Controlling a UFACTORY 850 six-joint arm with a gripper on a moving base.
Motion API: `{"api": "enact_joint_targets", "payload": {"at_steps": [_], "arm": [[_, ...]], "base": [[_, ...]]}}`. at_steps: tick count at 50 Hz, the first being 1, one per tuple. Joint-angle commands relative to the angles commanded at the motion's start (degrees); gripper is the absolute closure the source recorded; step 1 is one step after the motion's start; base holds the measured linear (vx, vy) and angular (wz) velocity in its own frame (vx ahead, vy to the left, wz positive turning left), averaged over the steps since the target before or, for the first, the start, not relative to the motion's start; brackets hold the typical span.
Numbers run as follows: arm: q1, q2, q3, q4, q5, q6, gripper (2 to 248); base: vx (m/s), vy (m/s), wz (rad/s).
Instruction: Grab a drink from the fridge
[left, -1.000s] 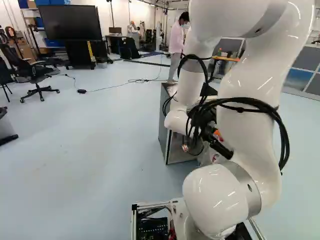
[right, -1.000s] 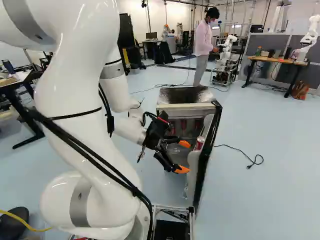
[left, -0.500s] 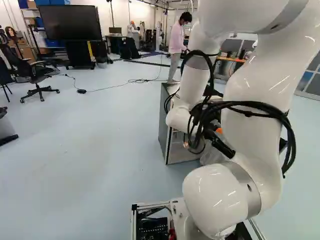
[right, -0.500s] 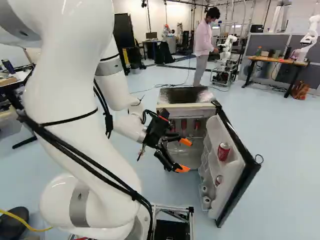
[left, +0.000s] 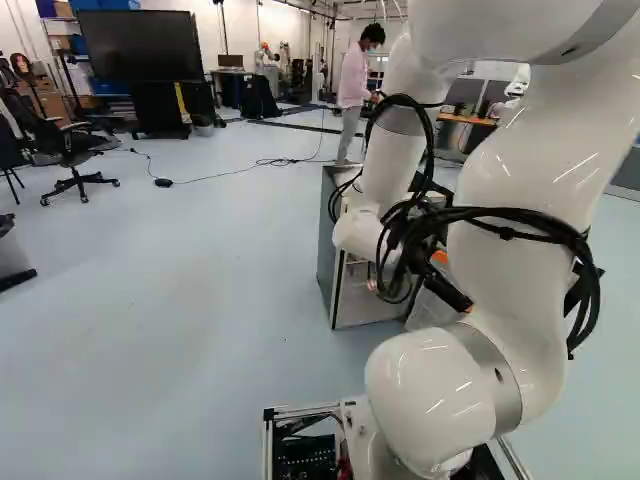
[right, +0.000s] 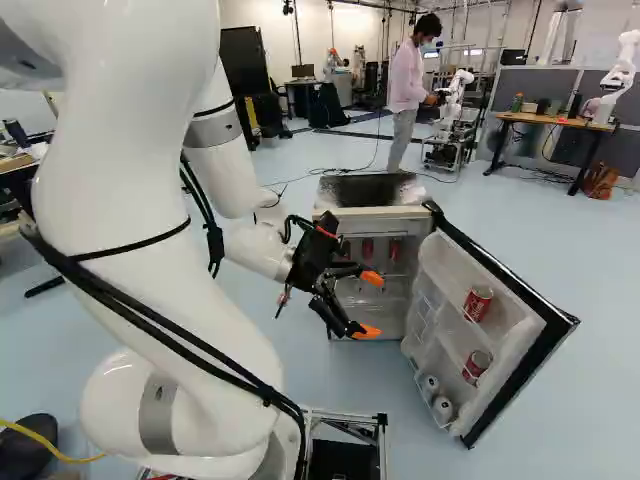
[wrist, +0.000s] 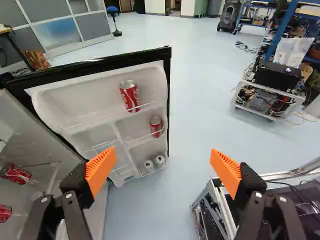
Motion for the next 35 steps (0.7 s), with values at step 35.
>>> {"api": "enact_joint_targets", "payload": {"at_steps": [35], "arm": [[-7.88,-3.58,-5.41,-16.45,0.0,0.0,3]], "base": [[0.0,0.0,0.0]]}}
